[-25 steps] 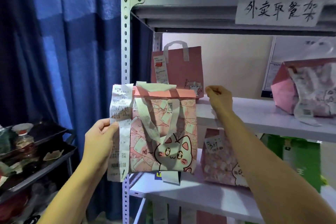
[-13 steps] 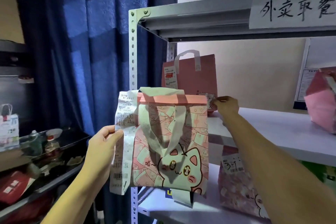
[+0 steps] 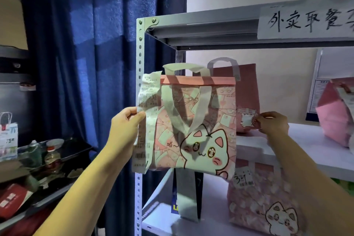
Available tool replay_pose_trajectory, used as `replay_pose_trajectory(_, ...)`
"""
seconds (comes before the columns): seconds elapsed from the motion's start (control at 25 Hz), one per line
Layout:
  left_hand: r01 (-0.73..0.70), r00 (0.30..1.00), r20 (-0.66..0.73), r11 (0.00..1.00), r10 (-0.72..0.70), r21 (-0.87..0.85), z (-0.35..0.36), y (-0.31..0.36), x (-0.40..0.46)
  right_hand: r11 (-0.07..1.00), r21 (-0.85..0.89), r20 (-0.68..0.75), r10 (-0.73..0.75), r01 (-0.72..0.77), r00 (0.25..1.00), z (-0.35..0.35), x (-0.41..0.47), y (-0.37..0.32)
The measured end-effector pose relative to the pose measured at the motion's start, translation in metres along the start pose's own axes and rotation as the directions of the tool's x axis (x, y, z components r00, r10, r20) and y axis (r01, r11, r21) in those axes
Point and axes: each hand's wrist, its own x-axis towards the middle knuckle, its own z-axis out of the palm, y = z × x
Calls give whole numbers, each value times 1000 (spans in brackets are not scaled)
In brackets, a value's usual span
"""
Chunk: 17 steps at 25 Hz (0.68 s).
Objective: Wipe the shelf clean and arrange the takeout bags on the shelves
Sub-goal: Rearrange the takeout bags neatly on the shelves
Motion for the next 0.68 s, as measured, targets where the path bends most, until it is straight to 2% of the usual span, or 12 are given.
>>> replay_pose_trajectory(0.32, -31, 1000, -5, 997, 31, -73, 35, 12, 40, 998, -47, -167, -50, 43, 985, -98, 13, 35)
replay_pose_trajectory(0.56, -57, 996, -70, 998, 55, -29, 51, 6, 70, 997, -70, -176, -54, 43, 983, -135, 20, 51)
replay_pose_trajectory(0.68, -118, 988, -98, 993, 116, -15, 60, 3, 83, 995, -88, -182, -64, 49, 981, -143, 16, 49)
